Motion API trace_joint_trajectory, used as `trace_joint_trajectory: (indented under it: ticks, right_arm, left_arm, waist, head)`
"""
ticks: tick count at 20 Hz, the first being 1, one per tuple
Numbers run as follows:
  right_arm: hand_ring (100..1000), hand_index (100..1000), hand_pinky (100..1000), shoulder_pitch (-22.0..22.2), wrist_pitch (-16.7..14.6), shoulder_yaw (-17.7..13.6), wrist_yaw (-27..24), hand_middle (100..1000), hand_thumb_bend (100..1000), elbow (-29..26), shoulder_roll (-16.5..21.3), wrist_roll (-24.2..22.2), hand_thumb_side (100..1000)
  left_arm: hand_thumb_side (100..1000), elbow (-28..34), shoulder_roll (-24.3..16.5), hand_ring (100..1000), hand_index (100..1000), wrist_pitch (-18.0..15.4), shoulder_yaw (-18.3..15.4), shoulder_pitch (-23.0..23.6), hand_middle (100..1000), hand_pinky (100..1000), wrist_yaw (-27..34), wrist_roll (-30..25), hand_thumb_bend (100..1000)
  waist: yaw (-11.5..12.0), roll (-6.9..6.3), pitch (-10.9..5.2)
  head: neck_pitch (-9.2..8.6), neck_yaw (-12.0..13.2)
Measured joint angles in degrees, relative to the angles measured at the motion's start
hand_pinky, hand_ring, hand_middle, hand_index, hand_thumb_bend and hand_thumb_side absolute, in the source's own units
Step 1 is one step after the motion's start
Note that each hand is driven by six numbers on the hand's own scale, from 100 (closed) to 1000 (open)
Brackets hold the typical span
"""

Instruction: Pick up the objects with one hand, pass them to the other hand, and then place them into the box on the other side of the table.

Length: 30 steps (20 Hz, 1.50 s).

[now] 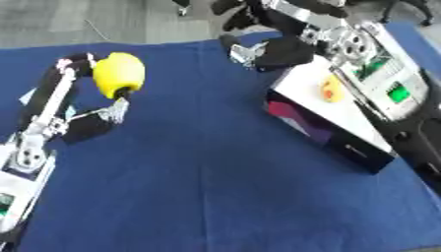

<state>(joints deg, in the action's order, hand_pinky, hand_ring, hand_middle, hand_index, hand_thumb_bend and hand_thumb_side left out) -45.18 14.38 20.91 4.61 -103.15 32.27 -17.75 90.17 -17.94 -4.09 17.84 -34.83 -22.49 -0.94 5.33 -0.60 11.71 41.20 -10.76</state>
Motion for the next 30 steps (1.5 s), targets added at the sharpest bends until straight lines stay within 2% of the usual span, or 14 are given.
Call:
trace_joint_trajectory:
  ticks: [9, 13, 18, 25, 30]
  right_arm:
    - [824, 895, 895, -1.32, -0.53, 1.86, 1.45, 880, 100, -0.35, -1.75, -2.87, 292]
    - [826, 908, 895, -1.90, -0.32, 2.46, 2.75, 882, 103, -0.35, -2.40, -3.42, 251]
    - [827, 915, 894, -2.43, 0.18, 2.99, 5.26, 879, 163, -0.16, -3.28, -3.89, 209]
    - [827, 919, 892, -2.84, 0.88, 3.70, 7.75, 879, 193, 0.93, -4.07, -4.65, 163]
    - [827, 921, 891, -3.22, 0.98, 4.09, 8.13, 880, 207, 1.30, -4.62, -5.38, 178]
  left_arm:
    - [290, 0.44, 1.44, 617, 585, -0.51, 0.84, -1.02, 578, 754, 0.91, -1.01, 100]
    - [295, 0.87, 2.00, 617, 585, -0.73, 1.19, -1.26, 577, 754, 1.08, -1.44, 100]
    - [291, 1.46, 2.90, 616, 584, -1.02, 1.74, -1.62, 576, 753, 1.21, -1.92, 100]
    - [288, 2.15, 3.73, 616, 584, -1.08, 2.53, -1.96, 577, 753, 0.93, -2.06, 100]
    - [289, 2.50, 4.28, 616, 583, -1.23, 2.90, -2.43, 576, 752, 0.66, -2.22, 100]
  waist:
    - [0.21, 0.00, 0.00]
    - [0.37, 0.00, 0.00]
    - [0.56, 0.00, 0.00]
    - [0.68, 0.00, 0.07]
    - [0.83, 0.00, 0.07]
  head:
    - [0.00, -0.35]
    - [0.00, -0.54]
    - [0.00, -0.61]
    - [0.02, -1.10]
    - [0.02, -1.30]
